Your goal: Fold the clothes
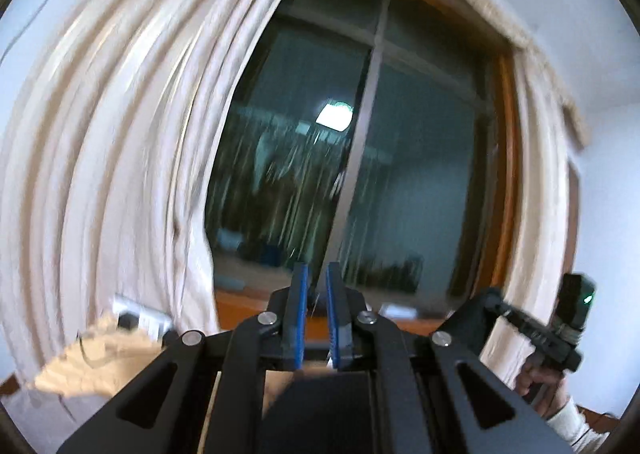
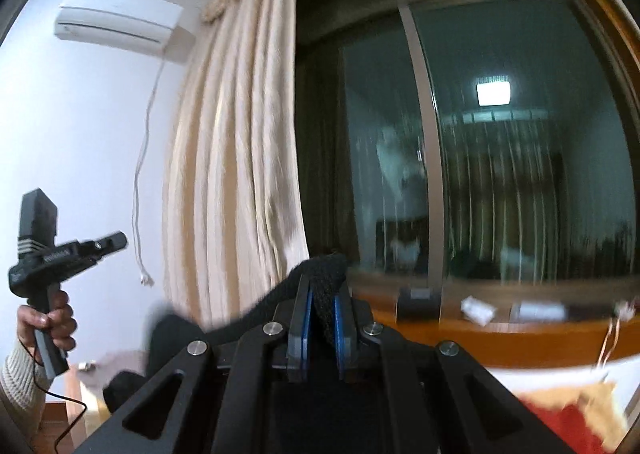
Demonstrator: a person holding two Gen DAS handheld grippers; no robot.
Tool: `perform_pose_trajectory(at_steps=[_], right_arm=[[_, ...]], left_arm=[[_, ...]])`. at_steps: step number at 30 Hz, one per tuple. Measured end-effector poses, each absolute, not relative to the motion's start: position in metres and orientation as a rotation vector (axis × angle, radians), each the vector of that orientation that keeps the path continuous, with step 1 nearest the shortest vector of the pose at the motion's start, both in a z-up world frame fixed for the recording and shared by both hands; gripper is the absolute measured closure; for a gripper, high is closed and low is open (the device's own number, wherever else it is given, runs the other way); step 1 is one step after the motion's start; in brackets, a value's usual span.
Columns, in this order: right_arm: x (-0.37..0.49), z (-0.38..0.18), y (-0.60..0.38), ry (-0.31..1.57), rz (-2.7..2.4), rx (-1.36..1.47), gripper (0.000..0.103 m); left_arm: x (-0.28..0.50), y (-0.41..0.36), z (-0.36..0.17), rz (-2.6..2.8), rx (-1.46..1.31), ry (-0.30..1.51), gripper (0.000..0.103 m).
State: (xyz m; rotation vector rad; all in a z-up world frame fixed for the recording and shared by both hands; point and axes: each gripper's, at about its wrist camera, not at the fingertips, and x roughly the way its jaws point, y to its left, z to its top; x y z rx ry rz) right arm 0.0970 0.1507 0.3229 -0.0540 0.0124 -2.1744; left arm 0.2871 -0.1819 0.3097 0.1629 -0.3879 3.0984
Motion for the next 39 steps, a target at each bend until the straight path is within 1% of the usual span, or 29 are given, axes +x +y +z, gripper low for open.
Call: perform_pose_trajectory(at_steps=[2, 3, 5, 6, 7, 8, 12, 14, 20, 25, 28, 32, 39], right_arm=[[0.108, 0.333, 0.147, 0.040, -2.175, -0.088, 0.093], [0.114, 0.335, 0.143, 0.059, -2.179, -0.098, 0.093], [0.124, 0.335, 0.138, 0.100, -2.183, -0.111, 0.093], [0.130, 0.331, 0.138, 0.128, -2.194, -0.111, 0.093], [0.133, 0.324, 0.144, 0.127, -2.203, -0.102, 0.093], [0.136, 0.318, 0.150, 0.127, -2.211, -0.093, 0.093], [0.149, 0.292, 0.179, 0.120, -2.256, -0.058, 0.093], [0.154, 0.284, 0.198, 0.099, -2.280, -0.038, 0.093], [0.171, 0.257, 0.240, 0.056, -2.308, -0.011, 0.093], [0.186, 0.219, 0.269, -0.018, -2.342, 0.043, 0.093], [0.187, 0.193, 0.287, -0.044, -2.395, 0.121, 0.093], [0.169, 0.175, 0.311, -0.073, -2.463, 0.236, 0.093], [0.134, 0.150, 0.329, -0.120, -2.491, 0.366, 0.093]], left_arm=[[0.294, -0.184, 0.320, 3.082, 0.140, -0.357, 0.092], [0.293, -0.185, 0.321, 3.064, 0.102, -0.352, 0.090], [0.283, -0.185, 0.312, 3.009, -0.030, -0.348, 0.056], [0.276, -0.185, 0.302, 2.969, -0.084, -0.363, 0.020], [0.269, -0.185, 0.292, 2.926, -0.134, -0.380, 0.002], [0.260, -0.185, 0.279, 2.887, -0.182, -0.406, 0.000], [0.214, -0.181, 0.229, 2.730, -0.423, -0.502, 0.000], [0.183, -0.176, 0.205, 2.659, -0.563, -0.506, 0.000], [0.106, -0.152, 0.142, 2.517, -0.852, -0.424, 0.000], [0.048, -0.132, 0.090, 2.365, -1.104, -0.452, 0.000], [0.023, -0.109, 0.062, 2.273, -1.206, -0.406, 0.000], [0.022, -0.064, 0.038, 2.119, -1.281, -0.300, 0.000], [0.066, 0.000, 0.022, 1.848, -1.296, -0.119, 0.000]])
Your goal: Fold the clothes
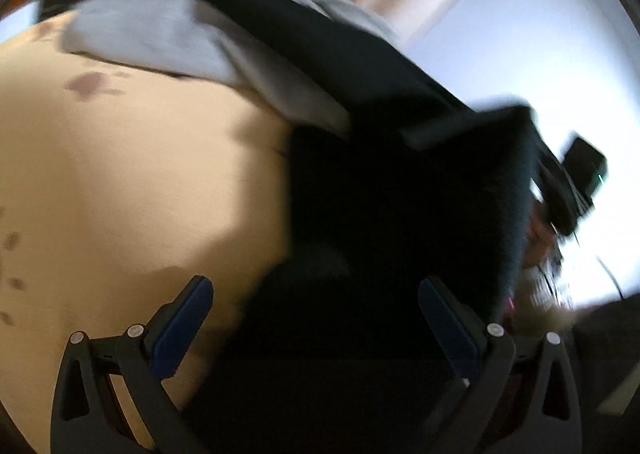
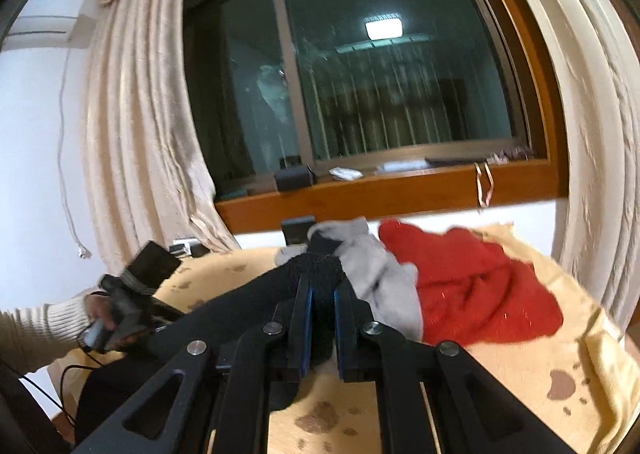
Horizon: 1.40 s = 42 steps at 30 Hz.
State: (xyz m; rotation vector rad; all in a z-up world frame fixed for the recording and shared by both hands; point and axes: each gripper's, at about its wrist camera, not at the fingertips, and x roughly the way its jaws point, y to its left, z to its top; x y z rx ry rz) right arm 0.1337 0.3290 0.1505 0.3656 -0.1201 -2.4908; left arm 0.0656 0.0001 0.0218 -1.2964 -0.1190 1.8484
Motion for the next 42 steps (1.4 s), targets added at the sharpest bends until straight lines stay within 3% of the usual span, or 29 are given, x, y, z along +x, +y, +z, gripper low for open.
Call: perform_pose_trajectory(at_steps=[11, 22, 27, 28, 30, 31, 32, 35, 37, 38, 39, 42], right_arm=[[0.112, 0.121, 0.332, -0.157, -2.465, 0.482, 0.093], [0.112, 0.115, 0.323, -0.140, -2.395, 0.513, 0.093], [0.109, 0.109, 0.317, -0.140, -2.358, 0.539, 0.092], [0.109, 0.109, 0.317, -0.143, -2.358, 0.548, 0.089], [0.108, 0.108, 0.320, -0.160, -2.374, 0.556, 0.068], [0.107, 0.108, 0.322, -0.170, -2.383, 0.558, 0.037], [0.107, 0.108, 0.326, -0.192, -2.388, 0.551, 0.020], [0.108, 0.108, 0.330, -0.213, -2.374, 0.538, 0.020], [0.107, 0.108, 0.331, -0.213, -2.374, 0.546, 0.020], [0.106, 0.107, 0.331, -0.218, -2.372, 0.551, 0.020], [0.105, 0.107, 0.331, -0.223, -2.370, 0.555, 0.020], [0.104, 0.107, 0.336, -0.252, -2.373, 0.555, 0.020]], left_arm=[[0.116, 0.037, 0.048, 1.802, -1.186, 0.052, 0.000], [0.163, 0.037, 0.110, 1.731, -0.901, 0.058, 0.000], [0.158, 0.052, 0.093, 1.738, -1.021, 0.115, 0.000], [0.155, 0.055, 0.089, 1.734, -1.044, 0.105, 0.000], [0.149, 0.056, 0.087, 1.736, -1.065, 0.060, 0.000], [0.144, 0.055, 0.087, 1.745, -1.069, 0.017, 0.000], [0.141, 0.053, 0.087, 1.751, -1.072, -0.016, 0.000], [0.133, 0.044, 0.086, 1.792, -1.077, -0.106, 0.018], [0.129, 0.037, 0.083, 1.870, -1.085, -0.145, 0.057], [0.127, 0.030, 0.081, 1.915, -1.090, -0.174, 0.069], [0.125, 0.022, 0.079, 1.954, -1.093, -0.220, 0.092], [0.124, -0.014, 0.074, 2.036, -1.067, -0.416, 0.094]])
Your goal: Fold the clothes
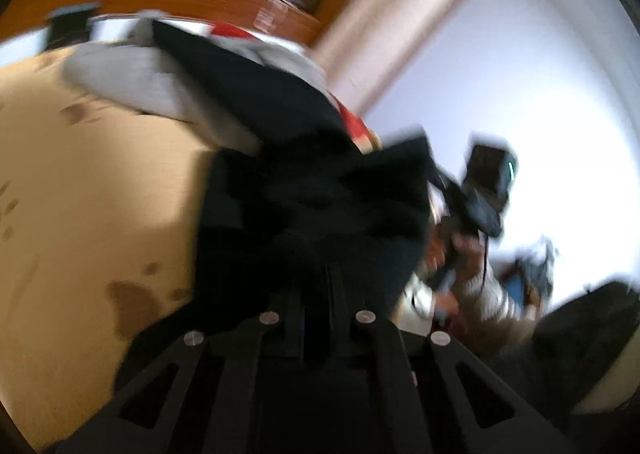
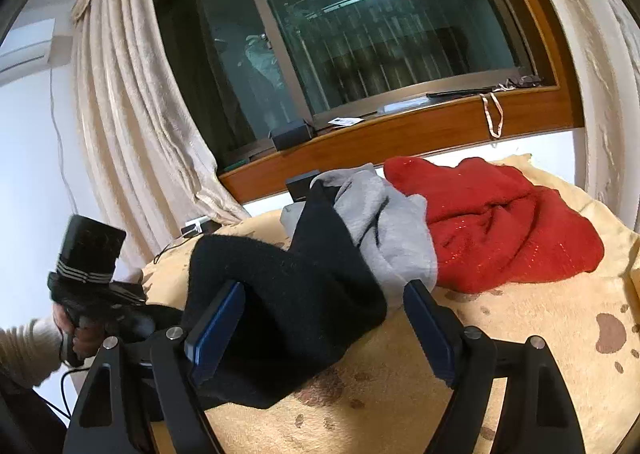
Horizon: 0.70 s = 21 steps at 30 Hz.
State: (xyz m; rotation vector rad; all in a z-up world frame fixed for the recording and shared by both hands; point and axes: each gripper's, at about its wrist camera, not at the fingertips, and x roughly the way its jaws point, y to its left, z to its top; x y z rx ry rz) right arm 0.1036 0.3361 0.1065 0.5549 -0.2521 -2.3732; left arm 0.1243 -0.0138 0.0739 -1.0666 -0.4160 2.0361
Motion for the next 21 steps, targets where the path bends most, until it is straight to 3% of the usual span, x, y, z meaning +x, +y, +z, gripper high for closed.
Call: perform_pose_trajectory(at_steps=[11, 17, 21], right_arm=[[0.101, 0.108, 0.335, -0.208, -2.365, 0.548, 0.019], [0.104, 0.113, 0.330, -0.057, -2.332, 0.530, 0.016], [0.110, 0.122, 0.312, 0.165, -2.269, 0.477, 0.016]], left_arm=[[0.161, -0.095, 0.125, 2.289, -0.807, -0.533, 0.095], [0.168, -0.135, 0.130, 2.365, -0.743, -0.645, 0.095], [0.173, -0.144, 0.136, 2.396, -0.714, -0.657, 0.095]])
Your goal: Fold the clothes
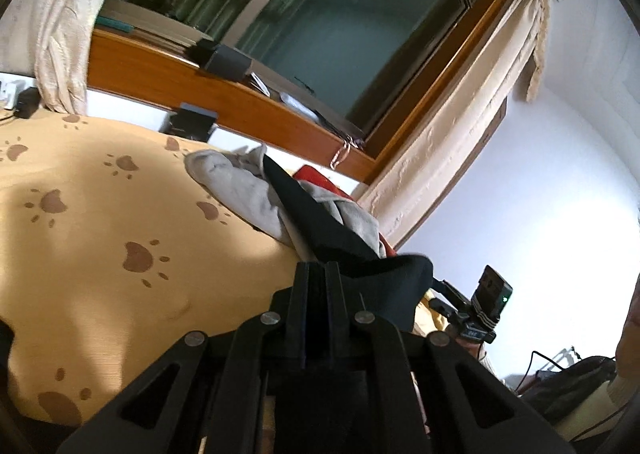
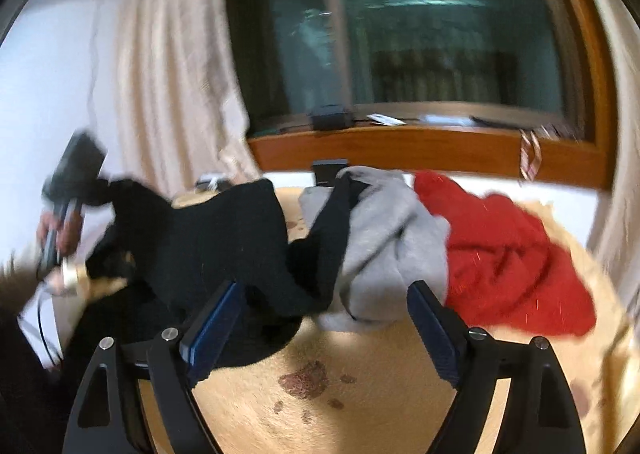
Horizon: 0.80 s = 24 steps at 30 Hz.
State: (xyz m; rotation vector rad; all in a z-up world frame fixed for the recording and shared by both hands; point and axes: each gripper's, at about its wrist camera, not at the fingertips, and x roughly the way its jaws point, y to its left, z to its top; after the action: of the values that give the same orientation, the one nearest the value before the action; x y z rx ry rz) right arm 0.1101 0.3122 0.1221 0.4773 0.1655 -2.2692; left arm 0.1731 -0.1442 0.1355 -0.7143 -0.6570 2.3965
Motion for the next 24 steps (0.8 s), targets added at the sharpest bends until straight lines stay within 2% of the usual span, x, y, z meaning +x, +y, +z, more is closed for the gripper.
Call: perform_pose_trajectory(at_steps=[5, 9, 11, 13, 14, 17, 19, 24], right_arm=[[0.108, 0.124, 0.282, 0.324, -2.118, 0.470, 0.016], [0.111, 0.116, 0.250, 0.436, -1.988, 0.481, 0.016], [0.110, 0.113, 0.245, 0.426, -1.972, 0.484, 0.016], [0.108, 0.110, 0.245, 0.393, -1.980, 0.489, 0.016], [0.107, 0.109, 0.245, 0.381, -1.987, 0.493, 0.016], [0.106, 0.107, 0.246, 0.361, -2.002, 0.507, 0.016], [0.108, 0.107, 0.248, 0.357, -2.009, 0.512, 0.016], [0.118, 0.110, 0.253, 0.368, -2.022, 0.510, 0.016]], left_arm=[[0.197, -0.171, 0.164, 2.468, -0.553, -0.697, 0.096], [0.209, -0.176, 0.170, 2.512, -0.600, -0.621, 0.096], [0.205, -0.173, 0.161, 2.472, -0.674, -0.608, 0.082], [0.196, -0.167, 0.149, 2.426, -0.745, -0.604, 0.017], [0.192, -0.164, 0.144, 2.408, -0.760, -0.601, 0.011], [0.173, -0.146, 0.134, 2.337, -0.799, -0.538, 0.009], [0.156, -0.130, 0.127, 2.274, -0.850, -0.481, 0.001], [0.123, -0.075, 0.090, 2.115, -1.114, -0.264, 0.000]])
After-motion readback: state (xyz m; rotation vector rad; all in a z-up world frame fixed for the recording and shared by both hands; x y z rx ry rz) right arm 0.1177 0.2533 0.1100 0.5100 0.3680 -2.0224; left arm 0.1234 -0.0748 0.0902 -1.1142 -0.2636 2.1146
